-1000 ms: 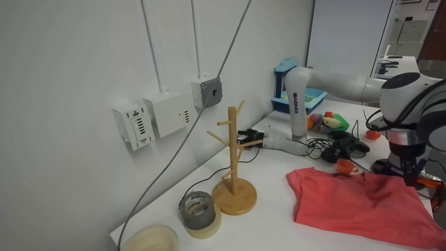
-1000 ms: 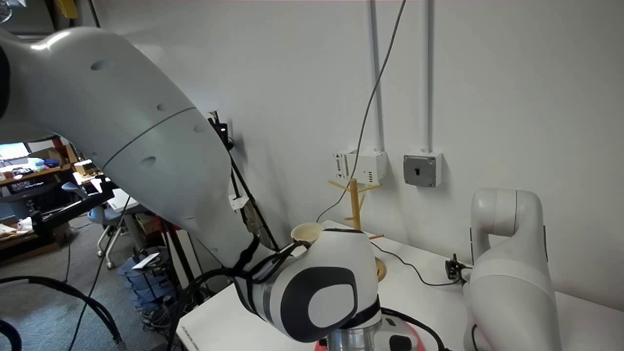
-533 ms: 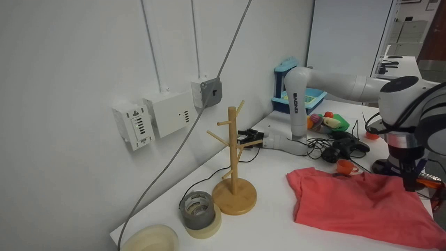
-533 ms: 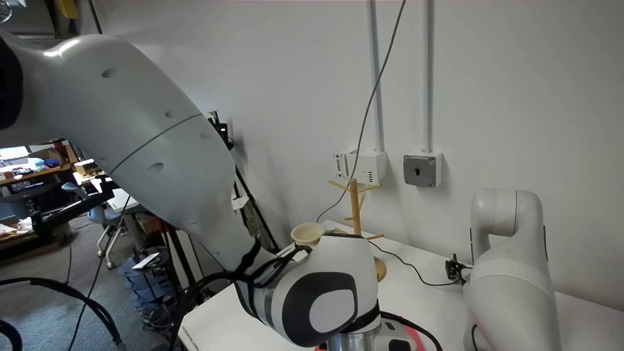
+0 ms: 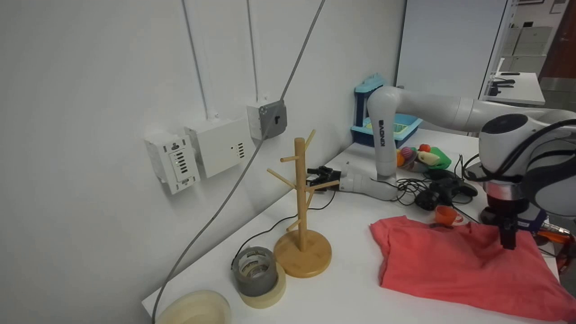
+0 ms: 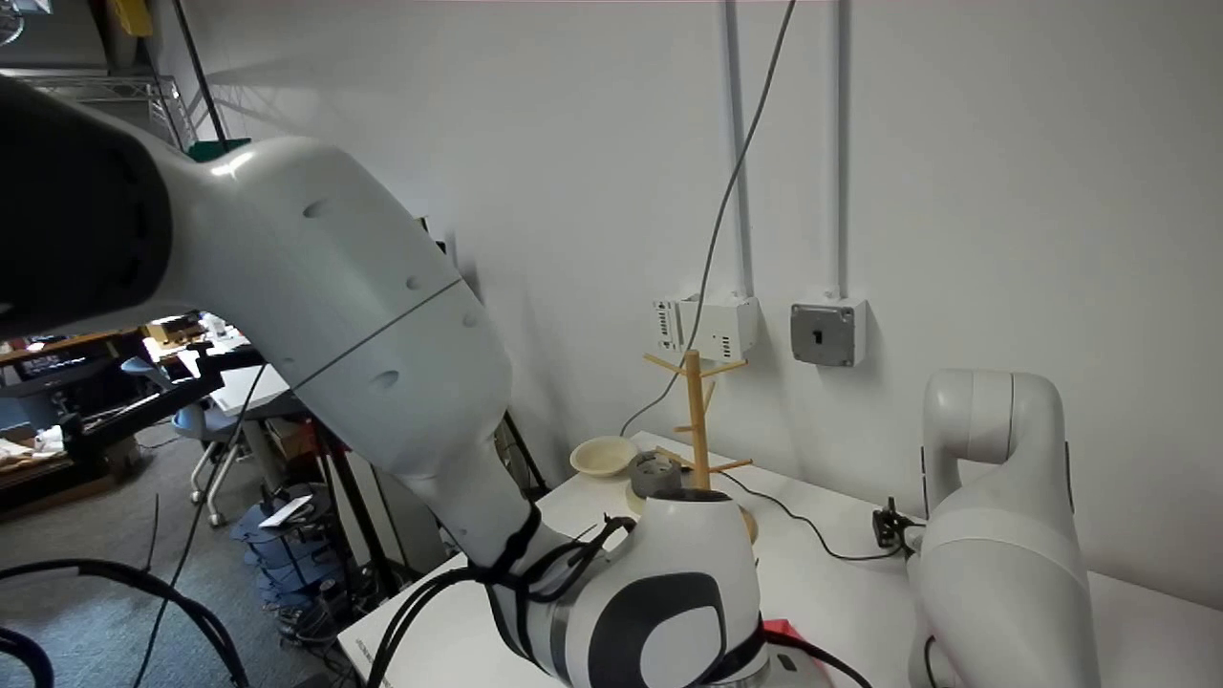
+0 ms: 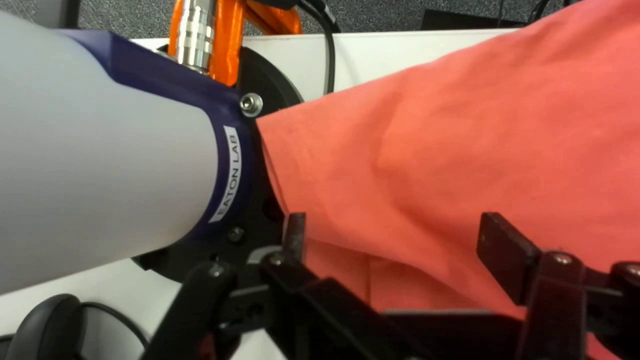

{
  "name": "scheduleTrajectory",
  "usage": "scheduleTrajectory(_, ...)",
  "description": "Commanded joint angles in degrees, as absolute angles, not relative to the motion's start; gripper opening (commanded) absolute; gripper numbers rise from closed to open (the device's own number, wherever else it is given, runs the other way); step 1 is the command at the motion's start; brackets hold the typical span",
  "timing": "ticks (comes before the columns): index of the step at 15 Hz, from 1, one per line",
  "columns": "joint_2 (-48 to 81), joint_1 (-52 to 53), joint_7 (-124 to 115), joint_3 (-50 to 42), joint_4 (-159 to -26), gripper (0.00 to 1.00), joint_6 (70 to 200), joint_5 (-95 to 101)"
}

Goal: Unfold the T-shirt on the table.

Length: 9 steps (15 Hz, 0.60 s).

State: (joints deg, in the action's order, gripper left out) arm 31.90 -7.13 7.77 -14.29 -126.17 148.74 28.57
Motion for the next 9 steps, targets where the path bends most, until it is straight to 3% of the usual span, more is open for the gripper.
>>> scheduleTrajectory(1, 35.4, -6.4, 5.2, -15.8, -123.4, 0.75, 151.1, 29.1)
scheduleTrajectory(2, 35.7, -6.3, 4.8, -16.1, -123.2, 0.64, 151.5, 29.1)
scheduleTrajectory(9, 36.3, -6.0, 3.7, -17.3, -122.4, 0.11, 151.7, 28.9)
